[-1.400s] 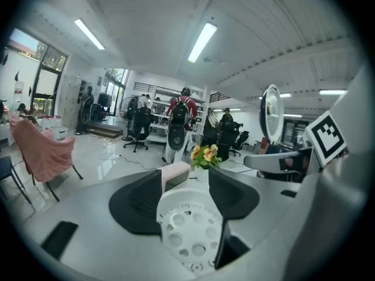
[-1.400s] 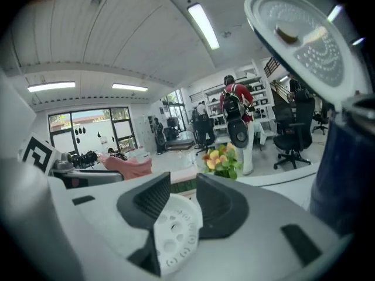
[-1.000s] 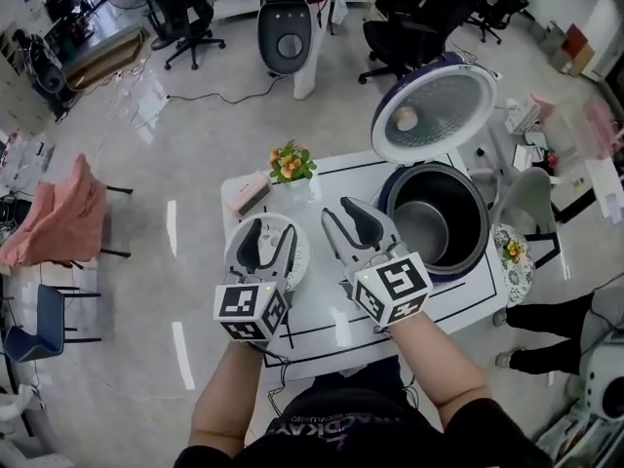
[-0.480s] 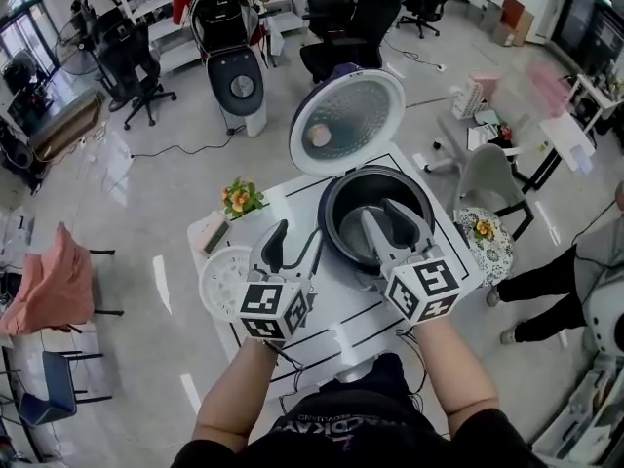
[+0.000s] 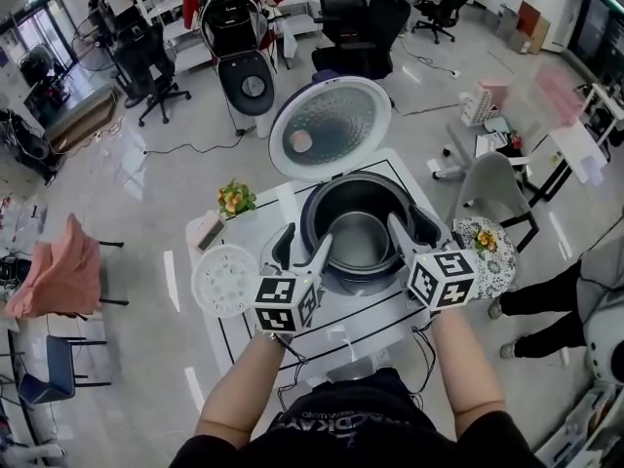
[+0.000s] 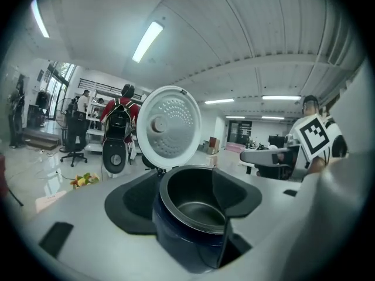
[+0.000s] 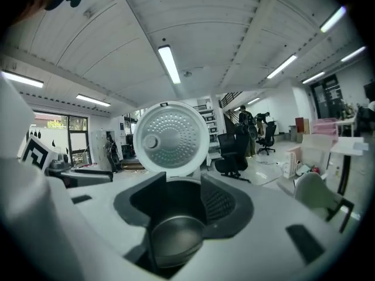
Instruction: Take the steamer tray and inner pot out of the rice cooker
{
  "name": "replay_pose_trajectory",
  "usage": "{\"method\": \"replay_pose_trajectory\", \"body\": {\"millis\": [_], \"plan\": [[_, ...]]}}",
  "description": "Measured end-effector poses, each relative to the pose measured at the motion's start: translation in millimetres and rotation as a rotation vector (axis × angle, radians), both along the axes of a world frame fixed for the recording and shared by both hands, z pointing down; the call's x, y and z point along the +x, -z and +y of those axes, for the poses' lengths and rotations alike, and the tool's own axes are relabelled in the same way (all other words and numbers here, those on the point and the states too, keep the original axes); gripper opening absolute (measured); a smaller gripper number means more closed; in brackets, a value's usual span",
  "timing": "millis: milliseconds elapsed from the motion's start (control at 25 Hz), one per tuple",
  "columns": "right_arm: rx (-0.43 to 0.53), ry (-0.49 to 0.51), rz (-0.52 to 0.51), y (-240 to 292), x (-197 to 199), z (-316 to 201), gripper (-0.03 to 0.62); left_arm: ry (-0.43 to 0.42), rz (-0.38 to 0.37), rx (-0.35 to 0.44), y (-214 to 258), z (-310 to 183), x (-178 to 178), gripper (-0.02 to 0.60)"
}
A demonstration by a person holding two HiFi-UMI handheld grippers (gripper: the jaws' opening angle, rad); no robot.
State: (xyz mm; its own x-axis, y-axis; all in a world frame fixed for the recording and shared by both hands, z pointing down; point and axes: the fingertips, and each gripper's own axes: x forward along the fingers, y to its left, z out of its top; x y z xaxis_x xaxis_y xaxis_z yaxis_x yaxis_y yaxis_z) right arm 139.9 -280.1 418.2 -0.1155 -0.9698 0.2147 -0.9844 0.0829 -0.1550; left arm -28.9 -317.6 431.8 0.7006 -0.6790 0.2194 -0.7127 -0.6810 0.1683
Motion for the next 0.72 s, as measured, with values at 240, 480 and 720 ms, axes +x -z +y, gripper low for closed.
{"method": "replay_pose_trajectory", "body": {"millis": [240, 480, 720], "plan": [[-0.081, 0.025, -0.069, -31, 33, -7, 0.172, 0.077, -0.088, -0.066, -24, -1, 15, 0.285], [-0.139, 0.044, -0.126, -53, 51, -19, 0.172, 0.142, -0.129, -0.103, -40, -4, 21, 0.293], [-0.177, 0.077, -0.141, -66, 55, -31, 0.172, 0.193, -0.138, -0.131, -53, -9, 23, 0.293]]}}
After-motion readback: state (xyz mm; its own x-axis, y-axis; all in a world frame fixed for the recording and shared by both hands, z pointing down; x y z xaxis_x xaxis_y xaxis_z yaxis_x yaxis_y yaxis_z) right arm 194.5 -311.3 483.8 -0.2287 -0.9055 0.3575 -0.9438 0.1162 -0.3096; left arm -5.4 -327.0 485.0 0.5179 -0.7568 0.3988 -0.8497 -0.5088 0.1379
